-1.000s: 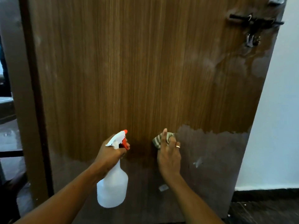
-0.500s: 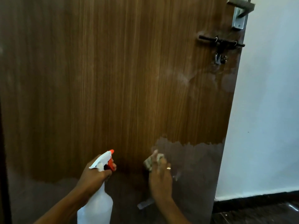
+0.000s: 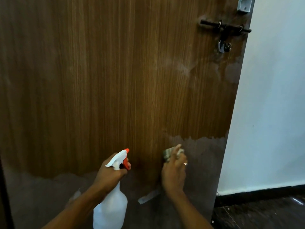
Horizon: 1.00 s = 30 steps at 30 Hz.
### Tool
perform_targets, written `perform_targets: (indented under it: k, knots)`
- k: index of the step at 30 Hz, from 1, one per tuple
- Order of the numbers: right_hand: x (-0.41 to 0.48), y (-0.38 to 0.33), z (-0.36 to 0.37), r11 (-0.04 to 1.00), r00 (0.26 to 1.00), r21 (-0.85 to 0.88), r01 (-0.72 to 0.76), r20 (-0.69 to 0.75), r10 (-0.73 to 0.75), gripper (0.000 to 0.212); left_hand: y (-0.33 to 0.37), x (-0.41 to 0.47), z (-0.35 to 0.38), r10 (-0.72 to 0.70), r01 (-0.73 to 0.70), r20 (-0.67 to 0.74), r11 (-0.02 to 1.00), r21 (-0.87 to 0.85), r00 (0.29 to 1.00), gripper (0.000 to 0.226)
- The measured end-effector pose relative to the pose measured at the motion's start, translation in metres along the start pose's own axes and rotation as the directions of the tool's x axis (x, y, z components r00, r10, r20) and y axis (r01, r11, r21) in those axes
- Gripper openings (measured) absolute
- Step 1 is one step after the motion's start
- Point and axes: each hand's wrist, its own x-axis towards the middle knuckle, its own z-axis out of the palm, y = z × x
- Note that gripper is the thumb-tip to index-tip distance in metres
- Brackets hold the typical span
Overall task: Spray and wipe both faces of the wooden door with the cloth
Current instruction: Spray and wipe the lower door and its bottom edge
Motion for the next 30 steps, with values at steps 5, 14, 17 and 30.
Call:
perform_targets:
  k: [5,14,17,30]
  knots:
    - [0.063,-0.020,-0.031,0.999,0.994,-0.019,-0.048,-0.101,0.045,0.092,0.007,-0.002,0.026,-0.004,0.004,0.009,1.000,-0.002,1.000,0.057]
    - [0.011,0.027,-0.006,1.000,0.999,-0.027,0.016,0.052,-0.014,0.102,0.012,-0.003,0.059,0.035,-0.036,0.054,0.999,0.005,0.998,0.048]
    - [0.048,0.038,-0.024,0.968,0.968,0.049,-0.247,-0.040,0.249,0.090,0.009,-0.004,0.064,0.042,-0.043,0.060,0.999,0.010,0.997,0.045]
    - [0.055,0.095,-0.032,0.943,0.943,-0.035,-0.331,-0.026,0.330,0.091,-0.009,-0.002,0.084,-0.052,0.053,0.095,0.999,0.000,0.994,0.038]
